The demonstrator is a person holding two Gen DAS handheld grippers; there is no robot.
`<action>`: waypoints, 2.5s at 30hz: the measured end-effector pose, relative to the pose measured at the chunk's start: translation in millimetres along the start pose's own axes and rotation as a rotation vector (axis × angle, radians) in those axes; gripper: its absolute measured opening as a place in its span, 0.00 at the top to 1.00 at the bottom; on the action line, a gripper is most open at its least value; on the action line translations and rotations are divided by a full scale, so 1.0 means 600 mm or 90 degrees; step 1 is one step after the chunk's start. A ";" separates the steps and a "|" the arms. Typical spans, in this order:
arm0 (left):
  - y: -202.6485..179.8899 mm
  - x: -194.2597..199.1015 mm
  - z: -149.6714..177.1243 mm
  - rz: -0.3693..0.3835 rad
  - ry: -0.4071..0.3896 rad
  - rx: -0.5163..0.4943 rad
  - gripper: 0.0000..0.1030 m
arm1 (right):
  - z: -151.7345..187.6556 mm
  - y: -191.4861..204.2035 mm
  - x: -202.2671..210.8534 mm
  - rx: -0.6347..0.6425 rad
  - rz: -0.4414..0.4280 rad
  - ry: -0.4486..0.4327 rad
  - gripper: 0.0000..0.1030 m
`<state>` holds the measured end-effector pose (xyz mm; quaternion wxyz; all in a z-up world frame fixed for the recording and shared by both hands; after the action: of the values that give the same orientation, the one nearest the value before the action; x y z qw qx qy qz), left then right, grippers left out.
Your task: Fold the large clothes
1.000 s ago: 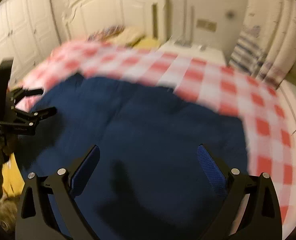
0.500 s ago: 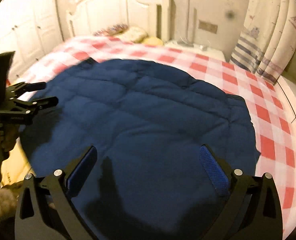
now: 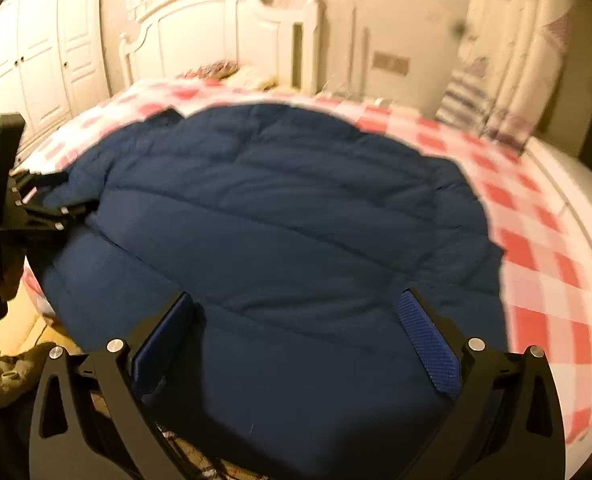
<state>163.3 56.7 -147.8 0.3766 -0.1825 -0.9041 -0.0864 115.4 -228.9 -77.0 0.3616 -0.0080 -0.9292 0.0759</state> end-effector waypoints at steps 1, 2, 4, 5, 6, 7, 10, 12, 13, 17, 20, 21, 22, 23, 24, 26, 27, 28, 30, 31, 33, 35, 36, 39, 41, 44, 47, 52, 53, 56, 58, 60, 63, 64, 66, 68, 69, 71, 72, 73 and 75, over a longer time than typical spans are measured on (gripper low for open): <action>0.002 0.001 0.002 0.002 0.000 0.002 0.02 | 0.004 -0.002 0.014 0.002 0.001 -0.018 0.05; 0.004 0.002 0.004 0.002 -0.002 0.003 0.02 | 0.013 -0.004 0.023 0.006 0.009 -0.027 0.05; 0.006 0.003 0.007 0.000 -0.006 0.002 0.02 | 0.033 -0.008 0.023 0.008 0.019 -0.022 0.05; 0.005 0.003 0.009 -0.002 -0.007 0.002 0.02 | 0.046 -0.012 0.018 0.000 0.007 -0.017 0.05; 0.004 0.002 0.009 -0.003 -0.008 0.001 0.02 | 0.054 -0.015 0.015 -0.014 -0.002 -0.017 0.04; 0.003 0.002 0.009 -0.003 -0.008 0.001 0.02 | 0.061 -0.019 0.012 -0.027 -0.008 -0.014 0.04; 0.003 0.001 0.009 -0.002 -0.009 0.000 0.02 | 0.059 -0.016 0.007 -0.027 -0.002 -0.004 0.04; 0.001 0.002 0.010 -0.003 -0.009 0.000 0.02 | 0.052 -0.013 0.011 -0.021 0.003 0.012 0.04; 0.001 0.002 0.010 -0.003 -0.010 0.000 0.02 | 0.050 -0.012 0.016 -0.023 0.006 0.012 0.05; 0.001 0.002 0.010 -0.003 -0.009 0.001 0.02 | 0.047 -0.024 0.026 -0.040 0.026 -0.025 0.05; 0.002 0.002 0.011 -0.002 -0.010 0.001 0.02 | 0.062 -0.030 0.003 -0.063 -0.002 -0.014 0.04; 0.002 0.001 0.011 -0.002 -0.010 0.001 0.02 | 0.065 -0.029 -0.002 -0.064 -0.007 -0.012 0.04; 0.001 0.002 0.011 -0.003 -0.009 0.000 0.02 | 0.066 -0.027 -0.002 -0.060 -0.004 -0.010 0.04; 0.001 0.002 0.011 -0.003 -0.009 0.000 0.02 | 0.064 -0.026 -0.002 -0.058 -0.002 -0.006 0.04; 0.000 0.001 0.010 -0.003 -0.008 0.000 0.02 | 0.063 -0.025 -0.003 -0.057 -0.003 -0.002 0.04; 0.000 0.001 0.011 -0.003 -0.008 0.000 0.02 | 0.062 -0.026 0.001 -0.057 -0.009 0.009 0.04; -0.001 0.001 0.011 -0.003 -0.008 0.000 0.02 | 0.061 -0.028 0.004 -0.060 -0.013 0.015 0.05; -0.001 0.001 0.011 -0.003 -0.008 -0.001 0.02 | 0.060 -0.032 0.012 -0.066 -0.019 0.018 0.05; -0.001 0.001 0.011 -0.002 -0.008 -0.001 0.02 | 0.057 -0.055 0.039 -0.105 -0.049 -0.006 0.05; -0.001 0.000 0.011 -0.003 -0.008 -0.001 0.02 | 0.058 -0.073 0.054 -0.139 -0.062 -0.024 0.05; -0.001 0.001 0.011 -0.003 -0.008 -0.001 0.02 | 0.069 -0.119 0.076 -0.209 -0.067 -0.049 0.05; -0.001 0.000 0.011 -0.003 -0.010 0.000 0.02 | 0.100 -0.180 0.088 -0.300 -0.054 -0.059 0.05; -0.002 0.000 0.011 -0.003 -0.010 -0.001 0.02 | 0.114 -0.201 0.088 -0.338 -0.056 -0.055 0.05; 0.000 0.000 0.011 -0.003 -0.009 -0.001 0.02 | 0.169 -0.247 0.075 -0.455 -0.106 -0.026 0.11; 0.000 0.000 0.011 -0.005 -0.008 -0.002 0.02 | 0.189 -0.248 0.067 -0.474 -0.121 -0.016 0.14; 0.001 0.000 0.009 -0.007 -0.005 -0.002 0.02 | 0.190 -0.224 0.049 -0.459 -0.150 -0.004 0.14; 0.001 -0.001 0.009 -0.007 -0.005 -0.002 0.02 | 0.182 -0.200 0.043 -0.440 -0.169 -0.006 0.14; 0.001 -0.001 0.010 -0.007 -0.006 -0.002 0.02 | 0.155 -0.155 0.028 -0.402 -0.166 0.004 0.13; 0.002 -0.001 0.009 -0.007 -0.006 -0.002 0.02 | 0.151 -0.150 0.026 -0.403 -0.164 0.009 0.12; 0.002 -0.001 0.010 -0.005 -0.005 -0.002 0.02 | 0.143 -0.140 0.025 -0.382 -0.138 0.055 0.13; 0.002 -0.002 0.009 -0.004 -0.005 -0.002 0.02 | 0.149 -0.143 0.029 -0.394 -0.135 0.075 0.13; 0.003 -0.003 0.009 -0.003 -0.008 -0.002 0.02 | 0.161 -0.145 0.039 -0.422 -0.144 0.084 0.15; 0.004 -0.003 0.010 -0.003 -0.011 -0.001 0.02 | 0.179 -0.128 0.049 -0.442 -0.200 0.095 0.19; 0.004 -0.003 0.011 -0.002 -0.013 -0.001 0.02 | 0.178 -0.123 0.047 -0.445 -0.216 0.092 0.20; 0.004 -0.003 0.012 -0.003 -0.017 0.000 0.02 | 0.167 -0.119 0.042 -0.444 -0.218 0.071 0.20; 0.002 -0.003 0.014 -0.003 -0.018 0.000 0.02 | 0.155 -0.114 0.030 -0.436 -0.213 0.066 0.20; 0.003 -0.003 0.014 -0.001 -0.017 0.000 0.02 | 0.149 -0.109 0.025 -0.431 -0.208 0.064 0.20; -0.001 -0.002 0.016 -0.001 -0.019 0.001 0.02 | 0.136 -0.100 0.018 -0.414 -0.199 0.057 0.20; -0.003 -0.002 0.017 -0.001 -0.020 0.001 0.02 | 0.127 -0.097 0.012 -0.411 -0.196 0.048 0.20; -0.002 -0.002 0.017 -0.001 -0.020 0.002 0.02 | 0.118 -0.095 0.005 -0.415 -0.194 0.045 0.18; -0.002 -0.003 0.017 -0.002 -0.023 0.003 0.02 | 0.098 -0.090 -0.017 -0.431 -0.173 0.054 0.09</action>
<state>157.7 58.3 -156.4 0.3609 -0.1815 -0.9111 -0.0816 85.6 -290.9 -118.8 0.3834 -0.0070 -0.8785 -0.2849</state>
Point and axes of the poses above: each gripper's, at about its wrist camera, not at the fingertips, and x roughly against the way its jaws point, y to its left, z to its underside, the point moved 5 cm from there along -x, roughly the way its jaws point, and after that the axes turned 13 degrees about z, right-handed, at the moved point
